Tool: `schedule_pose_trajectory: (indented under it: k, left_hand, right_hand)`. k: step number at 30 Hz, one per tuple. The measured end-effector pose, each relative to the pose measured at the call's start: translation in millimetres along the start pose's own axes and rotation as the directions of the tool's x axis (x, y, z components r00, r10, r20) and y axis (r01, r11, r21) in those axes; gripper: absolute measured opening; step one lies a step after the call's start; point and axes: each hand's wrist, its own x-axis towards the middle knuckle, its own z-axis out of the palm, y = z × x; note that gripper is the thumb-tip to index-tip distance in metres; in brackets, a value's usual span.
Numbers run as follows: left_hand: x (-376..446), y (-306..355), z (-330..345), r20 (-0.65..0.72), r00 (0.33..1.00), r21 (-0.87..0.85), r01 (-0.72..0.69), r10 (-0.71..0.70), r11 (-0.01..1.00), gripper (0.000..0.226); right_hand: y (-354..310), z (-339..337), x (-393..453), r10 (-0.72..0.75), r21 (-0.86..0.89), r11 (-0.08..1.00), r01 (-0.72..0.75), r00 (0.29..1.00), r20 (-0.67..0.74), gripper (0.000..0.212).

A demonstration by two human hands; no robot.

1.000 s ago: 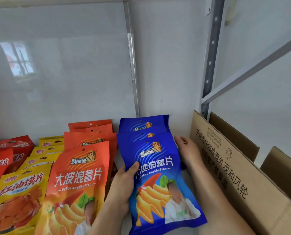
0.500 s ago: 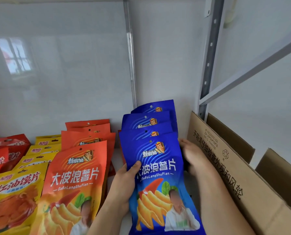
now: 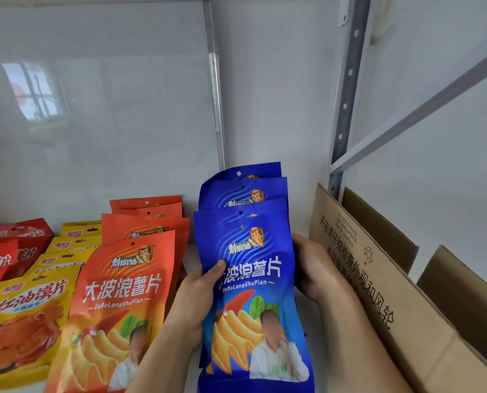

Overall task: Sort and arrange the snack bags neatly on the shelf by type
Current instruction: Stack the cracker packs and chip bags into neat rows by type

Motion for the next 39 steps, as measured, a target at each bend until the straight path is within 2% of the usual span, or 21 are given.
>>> schedule_pose_trajectory:
  k: [5,7,9,13,17,20,23,26,28,30,35,39]
  left_hand:
    - [2,0,0,-0.037,0.999,0.020,-0.022,0.022,1.000,0.031]
    - [1,1,1,-0.039,0.999,0.016,-0.022,0.023,1.000,0.029]
    - [0,2,4,-0.043,0.998,0.005,-0.043,0.043,0.999,0.025]
    - [-1,6,13,-0.049,0.995,0.020,-0.087,0.088,0.996,0.025]
    - [2,5,30,-0.043,0.995,-0.005,-0.089,0.089,0.996,0.032]
    - [0,4,48,-0.035,0.994,-0.004,-0.100,0.100,0.995,0.008]
    - [5,-3,64,-0.022,0.997,-0.030,-0.071,0.070,0.997,0.017]
    - [10,-12,71,-0.060,0.995,0.019,-0.084,0.085,0.996,0.023]
    - [13,-15,73,-0.082,0.991,0.061,-0.101,0.106,0.993,0.025]
    - [16,-16,74,-0.097,0.988,0.088,-0.111,0.119,0.990,0.028]
    - [18,-18,82,-0.138,0.972,0.233,-0.154,0.190,0.960,0.038]
    - [18,-26,83,-0.146,0.960,0.404,-0.163,0.239,0.900,0.043]
  right_hand:
    - [-4,2,-9,-0.012,0.008,1.000,0.011,0.992,0.126,0.072]
    - [-7,2,-15,-0.065,-0.055,0.995,0.078,0.974,0.216,0.070]
    - [-9,3,-19,-0.096,-0.110,0.986,0.124,0.968,0.232,0.072]
    - [-16,-2,-19,-0.103,-0.169,0.978,0.121,0.988,0.115,0.050]
    - [-27,-13,-18,-0.112,-0.393,0.914,0.101,0.994,-0.006,0.041]
    - [-33,-20,-19,-0.117,-0.494,0.869,0.044,0.986,-0.118,0.045]
    - [-33,-19,-25,-0.148,-0.588,0.808,-0.027,0.958,-0.247,0.051]
    - [-16,-15,-26,-0.281,-0.655,0.756,-0.013,0.896,-0.343,0.054]
    - [-5,-12,-25,-0.369,-0.681,0.732,0.012,0.848,-0.381,0.054]
    - [-1,-10,-24,-0.392,-0.692,0.722,0.006,0.828,-0.402,0.057]
    - [-6,-10,-18,-0.346,-0.739,0.669,-0.081,0.846,-0.405,0.057]
    - [-7,-11,-10,-0.298,-0.731,0.669,-0.133,0.854,-0.427,0.054]
